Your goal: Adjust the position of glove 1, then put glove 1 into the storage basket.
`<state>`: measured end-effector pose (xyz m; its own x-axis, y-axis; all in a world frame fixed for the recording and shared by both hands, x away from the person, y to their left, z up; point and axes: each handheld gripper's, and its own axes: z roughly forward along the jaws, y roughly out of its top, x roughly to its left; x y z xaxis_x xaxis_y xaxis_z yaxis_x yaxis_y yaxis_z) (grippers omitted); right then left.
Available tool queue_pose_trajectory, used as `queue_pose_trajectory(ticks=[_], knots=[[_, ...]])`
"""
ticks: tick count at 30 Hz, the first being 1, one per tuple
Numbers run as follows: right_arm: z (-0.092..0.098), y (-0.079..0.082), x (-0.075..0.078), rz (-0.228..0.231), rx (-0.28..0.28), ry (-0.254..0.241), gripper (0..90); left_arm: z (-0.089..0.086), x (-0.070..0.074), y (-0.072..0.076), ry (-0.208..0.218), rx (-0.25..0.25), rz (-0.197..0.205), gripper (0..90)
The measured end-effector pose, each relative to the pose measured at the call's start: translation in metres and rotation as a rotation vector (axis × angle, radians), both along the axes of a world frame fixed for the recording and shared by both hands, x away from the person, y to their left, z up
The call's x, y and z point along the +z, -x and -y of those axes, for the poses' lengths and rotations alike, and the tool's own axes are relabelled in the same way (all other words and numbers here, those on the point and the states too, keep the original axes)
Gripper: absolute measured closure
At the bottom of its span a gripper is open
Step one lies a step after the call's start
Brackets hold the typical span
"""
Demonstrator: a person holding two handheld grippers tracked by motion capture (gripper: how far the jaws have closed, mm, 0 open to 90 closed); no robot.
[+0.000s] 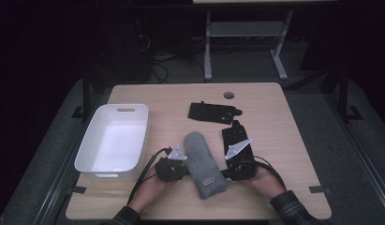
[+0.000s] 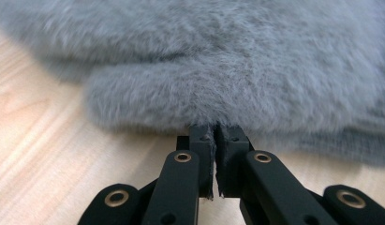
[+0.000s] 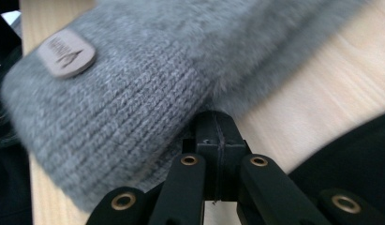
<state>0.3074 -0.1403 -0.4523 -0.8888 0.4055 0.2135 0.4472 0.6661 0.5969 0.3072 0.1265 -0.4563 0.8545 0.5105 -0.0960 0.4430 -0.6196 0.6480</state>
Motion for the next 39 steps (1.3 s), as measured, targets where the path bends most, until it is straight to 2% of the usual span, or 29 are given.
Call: queue_pose_trajectory(ticks=[1,5,10,11,13,15,17,18,24,30,32,33,34,35,37,38,39], knots=[[-0.003,0.003,0.0,-0.009,0.006,-0.011,90.0,0.001,-0.001,-0.001,0.015,0.015,0.0,85.8],[-0.007,0.005,0.001,-0.004,0.018,-0.013,90.0,0.002,0.0,-0.007,0.028,0.039,-0.008,86.0],[-0.016,0.006,-0.001,0.02,0.04,-0.025,90.0,0.004,0.001,-0.017,0.019,0.039,0.0,86.5],[-0.02,0.008,0.0,-0.001,0.036,-0.028,90.0,0.006,0.002,-0.02,0.036,0.055,0.0,86.6],[-0.023,0.008,-0.001,0.021,0.05,-0.028,90.0,0.008,0.002,-0.023,0.045,0.068,0.0,86.7],[-0.025,0.01,-0.001,0.005,0.043,-0.033,90.0,0.009,0.002,-0.025,0.046,0.07,0.0,86.7],[-0.032,0.009,-0.002,0.03,0.064,-0.039,90.0,0.01,0.002,-0.029,0.044,0.074,-0.001,86.6],[-0.035,0.01,-0.002,0.022,0.061,-0.04,90.0,0.011,0.002,-0.031,0.049,0.08,-0.001,86.6],[-0.048,0.009,-0.004,0.053,0.068,-0.047,90.0,0.01,0.004,-0.041,0.043,0.102,0.005,86.6],[-0.049,0.011,-0.002,0.037,0.055,-0.054,89.9,0.008,0.007,-0.043,0.037,0.123,0.009,84.8],[-0.045,0.011,0.0,0.055,0.055,-0.048,82.9,0.007,0.009,-0.042,0.037,0.132,0.015,82.0],[-0.045,0.011,0.0,0.055,0.055,-0.048,82.9,0.006,0.011,-0.043,0.035,0.141,0.02,82.0],[-0.039,0.013,0.003,0.039,0.028,-0.053,73.9,0.005,0.013,-0.043,0.03,0.152,0.026,77.9],[-0.039,0.013,0.003,0.039,0.028,-0.053,73.9,0.004,0.015,-0.044,0.036,0.161,0.027,77.9],[-0.028,0.013,0.006,0.057,-0.006,-0.047,66.7,0.002,0.021,-0.045,0.033,0.181,0.039,74.4],[-0.019,0.012,0.009,0.079,-0.034,-0.049,63.5,0.001,0.028,-0.046,0.038,0.186,0.048,71.2],[-0.019,0.012,0.009,0.079,-0.034,-0.049,63.5,0.001,0.028,-0.046,0.038,0.186,0.048,69.5]])
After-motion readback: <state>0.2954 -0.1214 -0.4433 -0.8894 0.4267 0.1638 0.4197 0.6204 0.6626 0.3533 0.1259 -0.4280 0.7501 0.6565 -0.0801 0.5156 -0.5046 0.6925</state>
